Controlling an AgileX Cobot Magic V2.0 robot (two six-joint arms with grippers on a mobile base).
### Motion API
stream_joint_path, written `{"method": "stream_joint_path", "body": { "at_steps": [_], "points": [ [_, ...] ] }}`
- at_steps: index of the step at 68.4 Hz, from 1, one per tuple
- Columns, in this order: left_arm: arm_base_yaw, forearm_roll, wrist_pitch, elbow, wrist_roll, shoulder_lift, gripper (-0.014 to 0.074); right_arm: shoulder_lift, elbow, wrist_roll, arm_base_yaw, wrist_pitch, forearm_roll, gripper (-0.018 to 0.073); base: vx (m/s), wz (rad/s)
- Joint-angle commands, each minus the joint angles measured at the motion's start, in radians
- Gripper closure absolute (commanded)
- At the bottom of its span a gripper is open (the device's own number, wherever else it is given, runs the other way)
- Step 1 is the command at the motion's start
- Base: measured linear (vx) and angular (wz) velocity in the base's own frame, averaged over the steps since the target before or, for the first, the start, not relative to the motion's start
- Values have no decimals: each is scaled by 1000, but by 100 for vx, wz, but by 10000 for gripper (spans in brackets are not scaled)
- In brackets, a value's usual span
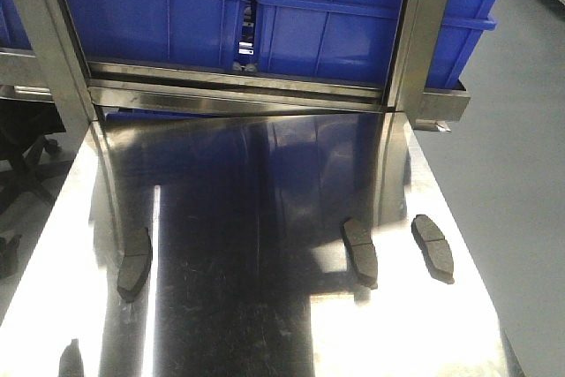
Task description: Move and align brake pads A on conveyor
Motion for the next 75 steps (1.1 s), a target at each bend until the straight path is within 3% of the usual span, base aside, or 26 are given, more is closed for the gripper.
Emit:
{"method": "stream_joint_path", "body": {
  "at_steps": [1,75],
  "points": [
    [-4,-12,-70,-28,1,-12,419,-16,19,-1,-6,-74,-7,569,0,0],
    [-4,-12,-70,-28,1,-12,419,-16,19,-1,-6,-74,-7,569,0,0]
  ]
}}
